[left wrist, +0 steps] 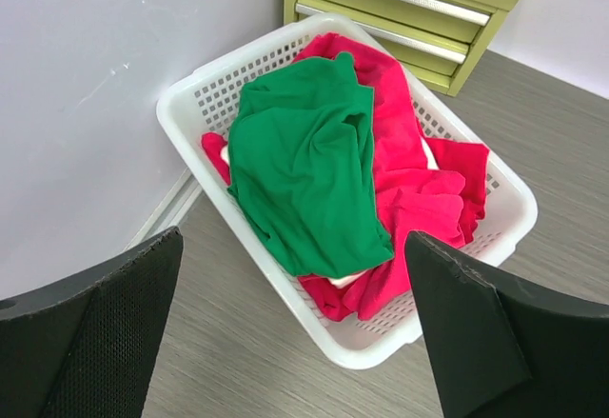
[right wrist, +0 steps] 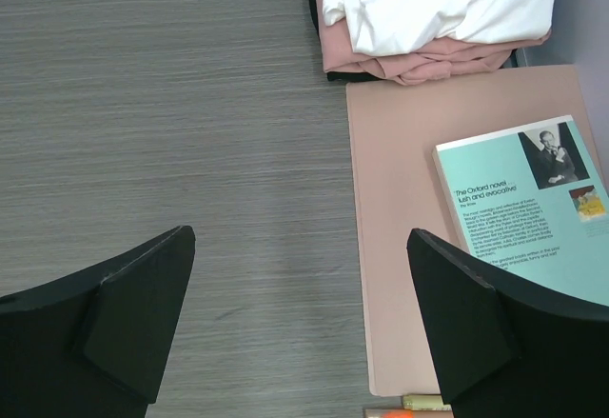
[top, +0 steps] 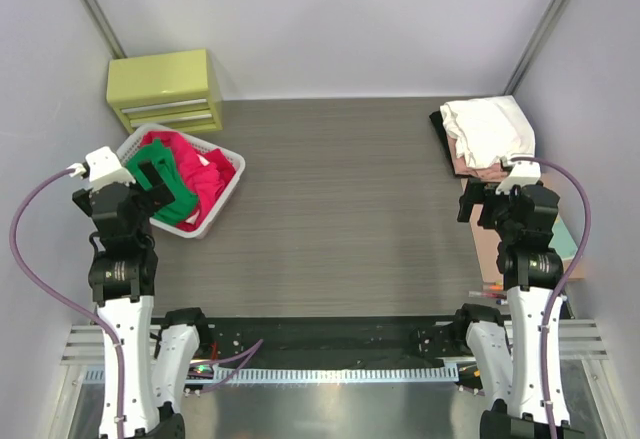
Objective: Fold and stack the t-shirts
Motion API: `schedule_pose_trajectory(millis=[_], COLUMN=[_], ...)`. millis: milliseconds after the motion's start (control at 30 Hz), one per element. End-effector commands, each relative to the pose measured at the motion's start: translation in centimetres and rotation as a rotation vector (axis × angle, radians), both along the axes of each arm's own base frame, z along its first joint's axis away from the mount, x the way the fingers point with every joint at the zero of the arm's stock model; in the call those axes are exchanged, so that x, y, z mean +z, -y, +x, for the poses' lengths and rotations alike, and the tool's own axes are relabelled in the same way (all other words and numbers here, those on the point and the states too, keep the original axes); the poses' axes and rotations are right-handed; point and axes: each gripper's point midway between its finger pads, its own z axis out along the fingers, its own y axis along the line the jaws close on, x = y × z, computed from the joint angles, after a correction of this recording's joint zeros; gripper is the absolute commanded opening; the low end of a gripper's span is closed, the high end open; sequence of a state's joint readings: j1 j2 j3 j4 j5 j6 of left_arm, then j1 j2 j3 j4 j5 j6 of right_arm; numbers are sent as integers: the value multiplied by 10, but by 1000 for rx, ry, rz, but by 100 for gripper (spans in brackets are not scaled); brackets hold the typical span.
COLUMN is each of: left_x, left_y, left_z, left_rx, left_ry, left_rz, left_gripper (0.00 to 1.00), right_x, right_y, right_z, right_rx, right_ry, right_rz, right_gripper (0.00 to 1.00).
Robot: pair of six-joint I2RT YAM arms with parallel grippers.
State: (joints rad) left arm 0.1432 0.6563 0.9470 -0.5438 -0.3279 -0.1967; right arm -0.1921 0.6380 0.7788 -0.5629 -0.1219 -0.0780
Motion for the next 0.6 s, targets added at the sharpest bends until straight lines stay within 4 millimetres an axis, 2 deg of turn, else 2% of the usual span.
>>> schedule_pose_trajectory(millis=[0,67,133,167,200,233,267,333,367,400,433,533,567], left_x=[11,5,-4,-8,-12,-14,-3,-1,14,12,13,43,38], left_y=[-7,-3,14,22,35,63,66,64,64,63,48,19,16], left_z=[3,8,16,16,13,15,17,19,19,18,20,17,16], left_rx=[30,-16,-145,-239,-339,-513,-500,-448,-437,-437,-355,-188,-175], left_ry=[22,-6,-32,-74,-74,-46,33,69,96,63,38,129,132], left_rz=[29,53,71,146,194,213,192,98,79,68,74,138,155], left_gripper=[100,100,100,100,100,100,100,100,100,100,100,100,100], right_x=[8,4,0,1,1,2,2,2,0,4,1,-5,-5], right_y=[2,0,-1,-1,-2,-4,-5,-7,-8,-10,-11,-15,-17], right_z=[4,4,3,1,0,0,-1,0,1,1,0,2,3], right_rx=[5,16,23,31,37,48,61,69,75,89,92,122,134], right_ry=[42,34,28,35,40,45,48,46,33,35,18,-4,-4], right_rz=[-19,-17,-17,-29,-33,-31,-36,-31,-27,-31,-23,-15,-4], right_gripper=[100,100,100,100,100,100,100,100,100,100,100,100,100])
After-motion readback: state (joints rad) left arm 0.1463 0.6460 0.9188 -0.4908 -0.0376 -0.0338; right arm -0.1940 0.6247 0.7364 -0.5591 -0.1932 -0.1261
